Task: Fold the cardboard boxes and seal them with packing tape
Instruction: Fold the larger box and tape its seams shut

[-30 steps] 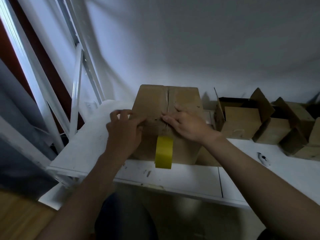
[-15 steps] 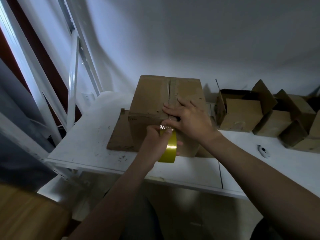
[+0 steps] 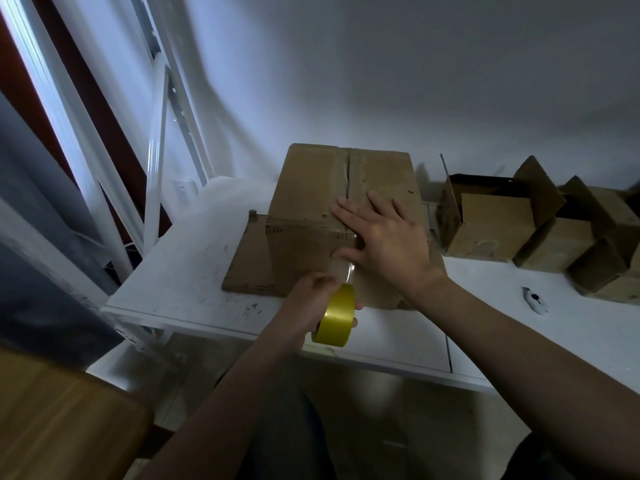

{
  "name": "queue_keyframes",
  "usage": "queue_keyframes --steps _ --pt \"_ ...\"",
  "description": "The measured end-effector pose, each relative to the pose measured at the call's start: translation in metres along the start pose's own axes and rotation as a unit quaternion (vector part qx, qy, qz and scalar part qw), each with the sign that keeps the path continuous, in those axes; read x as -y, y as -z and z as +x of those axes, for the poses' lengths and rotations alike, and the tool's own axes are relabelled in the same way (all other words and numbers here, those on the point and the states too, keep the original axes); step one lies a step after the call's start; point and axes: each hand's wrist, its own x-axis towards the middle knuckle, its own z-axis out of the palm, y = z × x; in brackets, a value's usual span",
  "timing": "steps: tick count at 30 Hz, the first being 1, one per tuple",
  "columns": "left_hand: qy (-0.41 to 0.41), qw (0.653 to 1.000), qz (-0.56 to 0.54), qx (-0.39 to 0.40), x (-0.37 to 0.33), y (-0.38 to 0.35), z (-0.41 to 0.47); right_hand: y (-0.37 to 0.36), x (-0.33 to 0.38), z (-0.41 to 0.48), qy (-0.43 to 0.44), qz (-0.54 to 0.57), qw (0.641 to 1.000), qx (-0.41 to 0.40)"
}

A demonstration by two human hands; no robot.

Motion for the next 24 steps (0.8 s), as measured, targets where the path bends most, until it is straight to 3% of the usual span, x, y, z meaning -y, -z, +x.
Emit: queue_keyframes --steps 11,16,24 --pt "0.062 0.997 -0.020 -0.030 0.002 -0.008 0.012 -0.003 0.000 0.000 -0.002 -0.024 1.000 -0.011" --pt "0.023 0.998 0.007 -0.066 0.008 -0.007 0.017 -0.006 0.000 -0.002 0.016 -0.050 0.998 -0.018" --pt "-0.007 0.994 0.042 -0.098 0.007 -0.008 0.011 0.014 0.001 -0.001 -0.002 -0.023 0.999 0.046"
